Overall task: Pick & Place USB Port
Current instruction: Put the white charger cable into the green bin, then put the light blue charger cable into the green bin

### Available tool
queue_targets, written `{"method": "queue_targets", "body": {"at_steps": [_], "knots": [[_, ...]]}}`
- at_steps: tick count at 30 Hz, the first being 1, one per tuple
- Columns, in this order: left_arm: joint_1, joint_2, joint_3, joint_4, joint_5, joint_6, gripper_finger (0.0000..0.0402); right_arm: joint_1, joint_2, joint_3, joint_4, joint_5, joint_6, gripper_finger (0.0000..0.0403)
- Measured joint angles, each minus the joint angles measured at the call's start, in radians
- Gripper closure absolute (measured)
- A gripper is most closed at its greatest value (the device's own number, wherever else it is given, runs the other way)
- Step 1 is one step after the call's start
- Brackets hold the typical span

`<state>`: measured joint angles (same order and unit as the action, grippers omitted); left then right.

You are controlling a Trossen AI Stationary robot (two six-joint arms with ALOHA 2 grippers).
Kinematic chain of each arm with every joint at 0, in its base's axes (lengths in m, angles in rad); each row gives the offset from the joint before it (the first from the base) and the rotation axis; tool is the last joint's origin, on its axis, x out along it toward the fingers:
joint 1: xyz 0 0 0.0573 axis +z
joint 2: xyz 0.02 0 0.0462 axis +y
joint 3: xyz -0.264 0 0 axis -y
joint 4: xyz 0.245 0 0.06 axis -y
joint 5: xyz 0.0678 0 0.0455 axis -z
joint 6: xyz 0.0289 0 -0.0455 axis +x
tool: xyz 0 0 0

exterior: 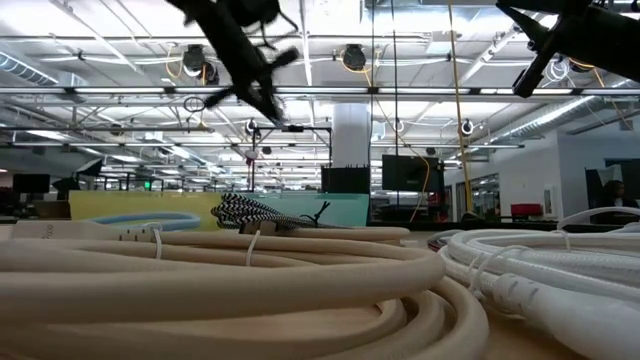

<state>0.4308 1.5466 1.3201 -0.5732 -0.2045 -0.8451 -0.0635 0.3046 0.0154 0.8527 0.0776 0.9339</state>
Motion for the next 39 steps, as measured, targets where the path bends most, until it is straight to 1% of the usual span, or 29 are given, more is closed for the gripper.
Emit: {"method": "queue_targets", "body": {"at_steps": [2, 4, 6, 8, 11, 15, 20, 24, 28, 32, 34, 36, 39], "knots": [[0.041, 0.054, 0.0, 0.006, 0.094, 0.096, 0.0401, 0.0, 0.0, 0.0, -0.001, 0.0, -0.004, 0.0403], [0.057, 0.114, 0.005, -0.01, 0.164, 0.184, 0.0401, 0.0, 0.0, 0.0, -0.004, 0.0, -0.007, 0.0403], [0.06, 0.177, 0.025, -0.031, 0.201, 0.255, 0.0401, 0.0, 0.0, 0.0, -0.007, 0.0, -0.006, 0.0403], [0.058, 0.23, 0.071, -0.068, 0.201, 0.307, 0.0401, 0.0, 0.0, 0.0, -0.015, 0.0, -0.006, 0.0403], [0.059, 0.301, 0.17, -0.14, 0.147, 0.395, 0.0401, 0.0, 0.002, 0.0, -0.018, 0.0, -0.001, 0.0403], [0.059, 0.386, 0.319, -0.267, 0.038, 0.52, 0.0401, 0.0, 0.005, 0.0, -0.021, 0.0, 0.002, 0.0403], [0.05, 0.486, 0.474, -0.439, -0.037, 0.688, 0.0401, 0.0, 0.005, 0.0, -0.022, -0.001, 0.0, 0.0403], [0.022, 0.54, 0.539, -0.53, -0.056, 0.838, 0.0401, 0.0, 0.005, 0.0, -0.022, -0.002, -0.005, 0.0403], [-0.006, 0.551, 0.538, -0.555, -0.097, 0.949, 0.0392, 0.0, 0.005, 0.0, -0.02, -0.003, -0.01, 0.0403], [-0.033, 0.548, 0.539, -0.55, -0.264, 1.008, 0.0364, 0.0, 0.005, 0.0, -0.02, -0.007, -0.016, 0.0403], [-0.041, 0.548, 0.54, -0.551, -0.329, 1.006, 0.0346, 0.0, 0.005, 0.0, -0.02, -0.035, -0.04, 0.04], [-0.046, 0.549, 0.556, -0.576, -0.344, 0.962, 0.0326, 0.0, 0.005, 0.0, -0.02, -0.06, -0.067, 0.0394], [-0.044, 0.547, 0.578, -0.603, -0.294, 0.85, 0.0297, 0.0, 0.005, 0.005, -0.031, -0.079, -0.086, 0.0378]]}}
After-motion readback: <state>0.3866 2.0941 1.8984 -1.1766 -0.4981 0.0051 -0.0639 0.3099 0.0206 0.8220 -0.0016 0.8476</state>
